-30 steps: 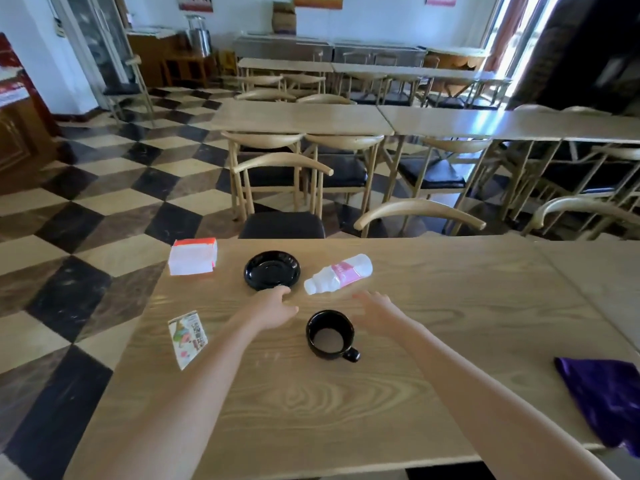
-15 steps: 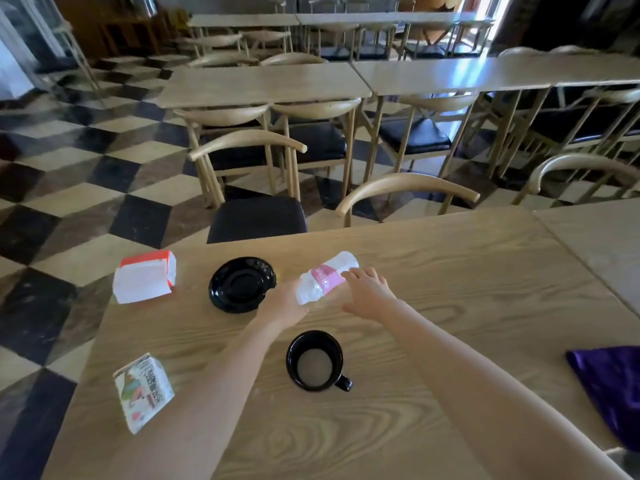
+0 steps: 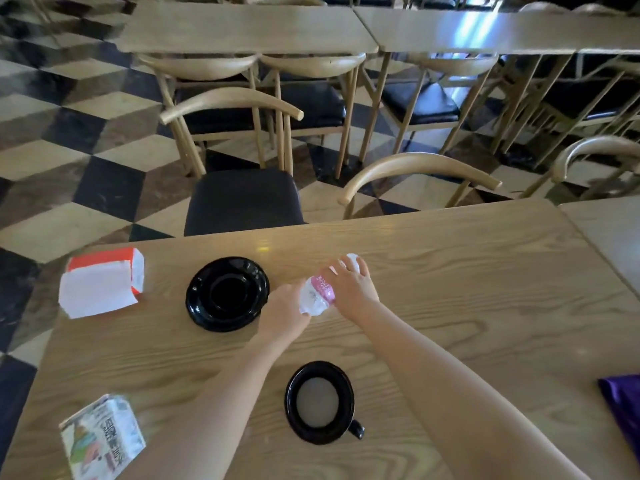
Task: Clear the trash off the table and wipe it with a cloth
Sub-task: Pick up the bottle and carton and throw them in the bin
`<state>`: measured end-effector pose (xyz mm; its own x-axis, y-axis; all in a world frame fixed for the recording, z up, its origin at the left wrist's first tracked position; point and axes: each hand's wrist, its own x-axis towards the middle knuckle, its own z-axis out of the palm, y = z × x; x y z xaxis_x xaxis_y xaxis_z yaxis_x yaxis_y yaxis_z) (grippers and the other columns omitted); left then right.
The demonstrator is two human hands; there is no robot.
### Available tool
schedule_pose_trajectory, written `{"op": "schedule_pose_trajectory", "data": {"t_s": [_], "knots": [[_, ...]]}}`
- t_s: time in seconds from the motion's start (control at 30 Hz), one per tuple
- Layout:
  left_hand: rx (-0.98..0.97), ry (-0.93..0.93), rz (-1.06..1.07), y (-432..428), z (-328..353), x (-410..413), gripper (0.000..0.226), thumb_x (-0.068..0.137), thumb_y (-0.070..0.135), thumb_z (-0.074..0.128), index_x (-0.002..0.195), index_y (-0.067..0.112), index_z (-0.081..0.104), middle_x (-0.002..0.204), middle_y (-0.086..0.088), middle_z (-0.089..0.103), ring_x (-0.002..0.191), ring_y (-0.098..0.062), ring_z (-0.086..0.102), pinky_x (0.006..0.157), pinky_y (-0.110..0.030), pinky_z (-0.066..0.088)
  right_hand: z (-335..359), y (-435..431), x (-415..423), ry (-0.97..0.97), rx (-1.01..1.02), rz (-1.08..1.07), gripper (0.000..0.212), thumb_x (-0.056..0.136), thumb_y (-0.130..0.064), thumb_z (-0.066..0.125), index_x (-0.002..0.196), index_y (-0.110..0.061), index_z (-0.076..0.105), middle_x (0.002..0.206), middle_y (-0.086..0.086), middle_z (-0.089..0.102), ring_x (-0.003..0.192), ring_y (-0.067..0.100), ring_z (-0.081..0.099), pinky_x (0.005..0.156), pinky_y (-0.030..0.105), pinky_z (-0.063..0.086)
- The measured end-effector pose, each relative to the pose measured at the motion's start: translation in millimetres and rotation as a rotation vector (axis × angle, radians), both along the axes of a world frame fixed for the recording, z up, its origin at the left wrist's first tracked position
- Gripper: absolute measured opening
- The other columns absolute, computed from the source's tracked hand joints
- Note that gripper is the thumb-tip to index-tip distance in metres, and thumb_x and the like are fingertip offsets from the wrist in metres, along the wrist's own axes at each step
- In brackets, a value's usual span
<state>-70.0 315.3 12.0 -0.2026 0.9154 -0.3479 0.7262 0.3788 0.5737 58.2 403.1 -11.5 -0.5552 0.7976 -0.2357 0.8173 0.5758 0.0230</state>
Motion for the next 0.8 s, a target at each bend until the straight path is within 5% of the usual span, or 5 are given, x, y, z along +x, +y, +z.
{"op": "schedule_pose_trajectory", "data": {"t_s": [0.17,0.6,0.73,0.8], "knots": [[0.039,-0.022,0.016,-1,-3,-8,0.068,0.083,0.016,0.06,0.145,0.02,0.031,0.143,-0.004,0.043,0.134,-0.023,0.036,0.107,-0.038,0.036,2,8,6,0.075,0.0,0.047,0.057,0.083,-0.024,0.063,0.135,-0.026,0.04,0.146,0.003,0.029,0.138,0.026,0.024,0.12,0.04,0.007],[0.256,-0.119,-0.03,-35,61,-14,0.063,0.085,0.024,0.066,0.141,0.023,0.038,0.143,0.0,0.045,0.132,-0.017,0.04,0.104,-0.024,0.029,69,-26,38,0.445,-0.112,-0.064,0.073,0.075,-0.032,0.074,0.139,-0.02,0.04,0.139,-0.004,0.046,0.129,0.021,0.035,0.109,0.034,0.031],[0.449,-0.251,0.062,-60,103,-18,0.066,0.077,0.024,0.075,0.136,0.031,0.044,0.127,0.008,0.054,0.093,0.01,0.059,0.089,-0.008,0.045,109,-45,41,0.587,-0.131,-0.053,0.074,0.073,-0.031,0.076,0.138,-0.025,0.042,0.136,-0.006,0.048,0.126,0.02,0.036,0.101,0.027,0.032],[0.53,-0.397,0.107,-76,125,-22,0.069,0.073,0.032,0.075,0.133,0.039,0.042,0.122,0.014,0.059,0.093,0.009,0.062,0.092,-0.016,0.048,132,-57,38,0.68,-0.169,-0.058,0.077,0.07,-0.033,0.079,0.137,-0.029,0.042,0.135,-0.007,0.05,0.125,0.018,0.037,0.097,0.026,0.032]]}}
